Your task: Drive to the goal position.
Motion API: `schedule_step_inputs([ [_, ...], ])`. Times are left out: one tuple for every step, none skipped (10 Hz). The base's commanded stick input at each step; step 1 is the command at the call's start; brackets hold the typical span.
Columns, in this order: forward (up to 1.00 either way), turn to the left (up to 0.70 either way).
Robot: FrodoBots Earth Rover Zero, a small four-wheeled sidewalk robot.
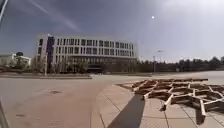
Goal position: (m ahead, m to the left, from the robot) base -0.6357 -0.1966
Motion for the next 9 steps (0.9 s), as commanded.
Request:
schedule_step_inputs([
  [0.04, 0.0],
  [0.05, 0.0],
  [0.05, 0.0],
  [0.05, 0.0],
  [0.05, 0.0],
  [0.05, 0.0],
  [0.05, 0.0],
  [0.05, 0.0],
  [0.05, 0.0],
])
